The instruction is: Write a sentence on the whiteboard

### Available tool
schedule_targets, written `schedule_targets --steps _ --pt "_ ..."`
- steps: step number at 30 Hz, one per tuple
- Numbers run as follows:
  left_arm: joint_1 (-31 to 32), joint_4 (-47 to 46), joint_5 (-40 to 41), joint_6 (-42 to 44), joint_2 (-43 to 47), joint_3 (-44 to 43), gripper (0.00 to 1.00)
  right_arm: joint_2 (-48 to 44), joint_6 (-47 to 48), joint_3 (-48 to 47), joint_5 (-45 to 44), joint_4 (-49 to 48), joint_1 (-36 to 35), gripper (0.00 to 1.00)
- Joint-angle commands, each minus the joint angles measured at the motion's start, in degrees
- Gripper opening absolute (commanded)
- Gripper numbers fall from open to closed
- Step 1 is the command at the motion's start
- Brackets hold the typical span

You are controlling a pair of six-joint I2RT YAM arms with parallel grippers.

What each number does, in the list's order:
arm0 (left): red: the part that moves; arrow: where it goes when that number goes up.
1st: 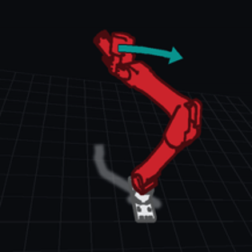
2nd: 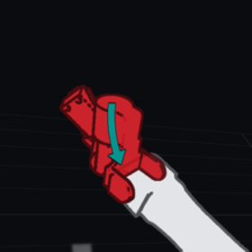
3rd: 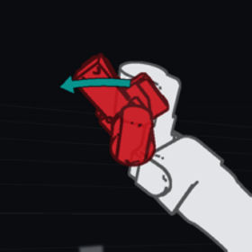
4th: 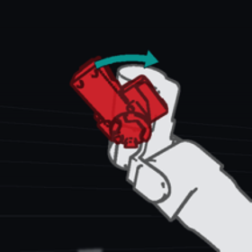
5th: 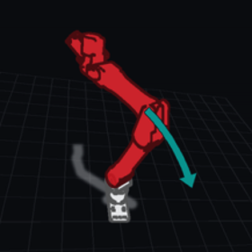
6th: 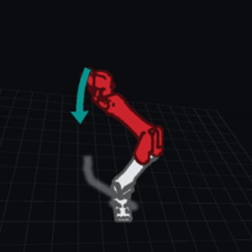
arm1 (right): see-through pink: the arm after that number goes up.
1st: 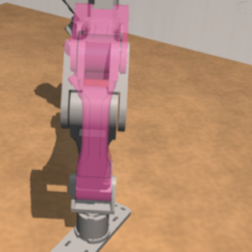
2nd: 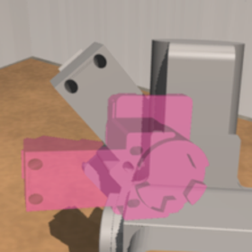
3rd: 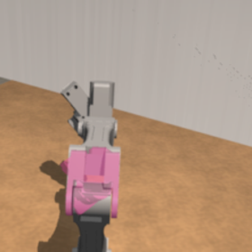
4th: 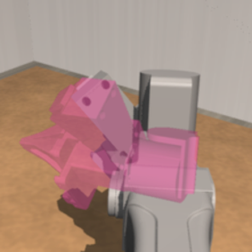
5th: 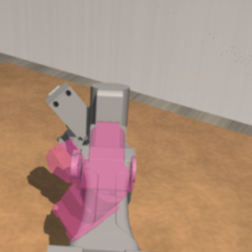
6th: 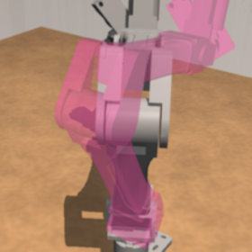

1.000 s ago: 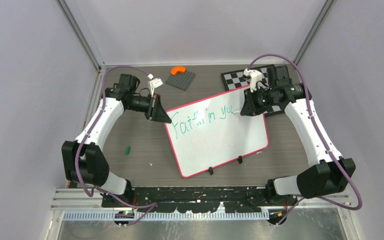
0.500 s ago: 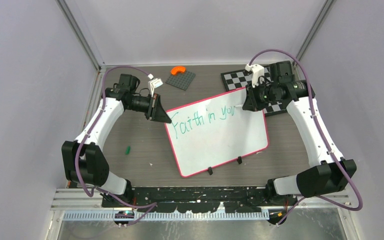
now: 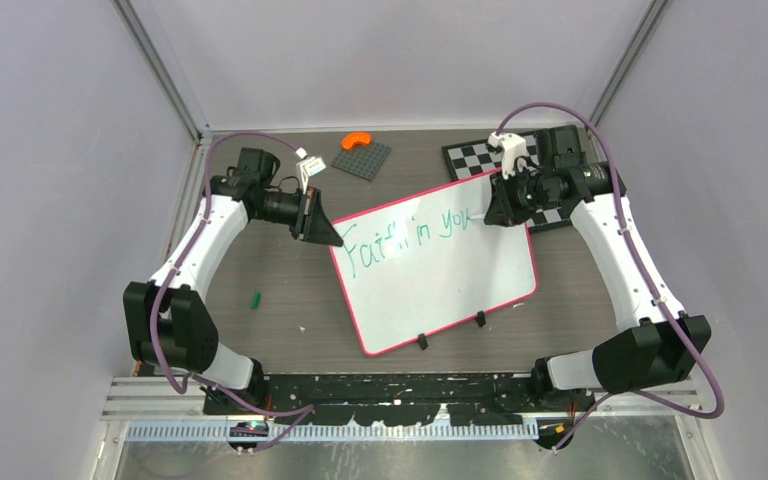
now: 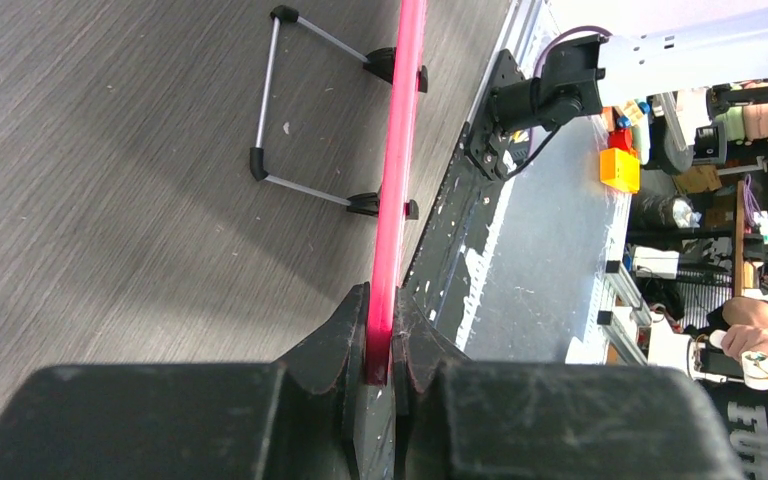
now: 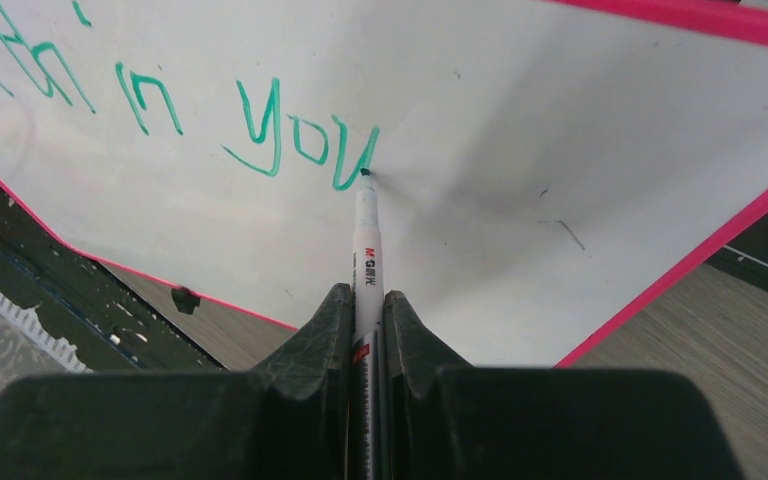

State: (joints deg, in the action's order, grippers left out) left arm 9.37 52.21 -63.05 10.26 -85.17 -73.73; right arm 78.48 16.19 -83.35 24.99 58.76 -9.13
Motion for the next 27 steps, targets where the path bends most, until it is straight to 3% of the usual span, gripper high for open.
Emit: schedule_targets --steps 1,14,27 --pt "0.3 -0.3 1.4 -0.1 0.2 -1.1 0.00 -2.5 1.3 2.6 -0.6 -0.7 0.3 0.00" --pt "0.3 -0.3 1.5 0.1 0.1 -0.9 0.00 -2.7 3.4 -4.4 -1.1 1.9 1.2 0.00" --pt "0.3 -0.3 1.7 0.0 0.4 -0.8 0.00 0.6 2.8 -4.5 0.3 -0.4 1.2 0.00"
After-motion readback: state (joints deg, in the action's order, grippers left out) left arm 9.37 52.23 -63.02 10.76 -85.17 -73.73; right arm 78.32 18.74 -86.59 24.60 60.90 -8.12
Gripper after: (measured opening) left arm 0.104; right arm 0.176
